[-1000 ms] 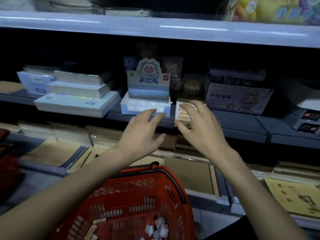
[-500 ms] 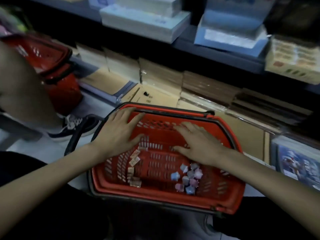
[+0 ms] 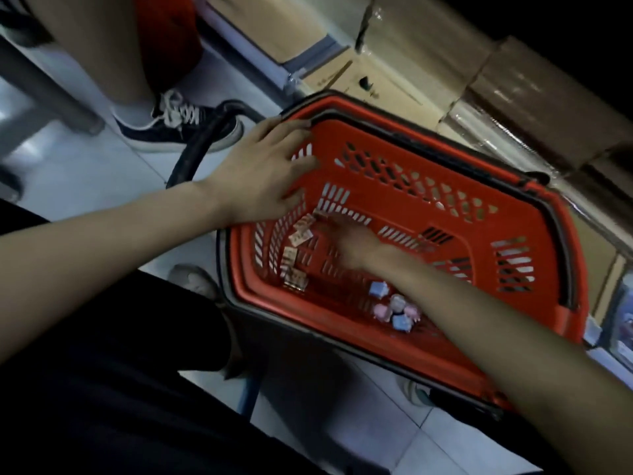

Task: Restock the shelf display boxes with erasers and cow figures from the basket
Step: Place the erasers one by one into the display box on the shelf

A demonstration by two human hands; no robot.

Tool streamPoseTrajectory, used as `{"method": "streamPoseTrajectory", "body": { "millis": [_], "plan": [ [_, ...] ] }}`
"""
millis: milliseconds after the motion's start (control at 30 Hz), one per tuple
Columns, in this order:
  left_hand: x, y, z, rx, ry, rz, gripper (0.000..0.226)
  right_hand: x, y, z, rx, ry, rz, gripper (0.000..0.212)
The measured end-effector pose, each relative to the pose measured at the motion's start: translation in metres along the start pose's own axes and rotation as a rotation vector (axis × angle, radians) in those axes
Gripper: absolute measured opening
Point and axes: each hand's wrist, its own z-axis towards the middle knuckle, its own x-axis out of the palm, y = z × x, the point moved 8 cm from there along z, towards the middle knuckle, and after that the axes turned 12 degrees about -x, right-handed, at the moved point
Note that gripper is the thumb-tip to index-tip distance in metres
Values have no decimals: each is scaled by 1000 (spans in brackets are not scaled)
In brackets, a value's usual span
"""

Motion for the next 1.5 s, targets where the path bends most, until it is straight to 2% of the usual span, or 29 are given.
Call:
{"method": "streamPoseTrajectory", "body": {
  "millis": [67, 133, 200, 433, 567, 700, 833, 900, 1000, 1200, 1300, 1367, 1433, 1500],
  "plan": [
    [1, 1, -1, -14, -26, -27, 51, 8, -1, 30, 12, 10, -12, 72],
    [1, 2, -1, -29, -51, -38, 49, 19, 0, 55, -35, 26, -134, 63],
    [2, 2, -1, -40, -64, -42, 47, 36, 1, 70, -103, 81, -233, 63],
    [1, 3, 1, -64, -70, -63, 41, 55, -10, 84, -176, 83, -334, 67],
    [2, 4, 1, -83, -55, -78, 38, 53, -2, 83, -273, -44, -359, 52],
    [1, 4, 2, -89, -63, -101, 36, 58, 1, 91, -363, -137, -523, 33],
    [2, 3, 2, -89, -65, -112, 35, 48, 13, 81, -425, -136, -555, 24],
    [2, 2, 3, -85, -62, -114, 35, 49, 17, 83, -395, -158, -571, 19],
    [2, 2, 3, -81, -62, -110, 34, 61, 16, 88, -336, -210, -521, 28],
    [2, 2, 3, -77, -74, -104, 32, 42, 12, 84, -302, -356, -291, 25],
    [3, 3, 3, -79, -79, -94, 33, 44, -1, 87, -252, -337, -144, 42],
    [4, 3, 3, -74, -85, -87, 32, 43, -13, 85, -161, -356, 38, 47],
    [4, 3, 3, -70, -93, -78, 30, 40, -20, 78, -100, -422, 198, 41],
    [4, 2, 4, -66, -96, -70, 29, 32, -17, 66, -115, -479, 321, 33]
  ]
}}
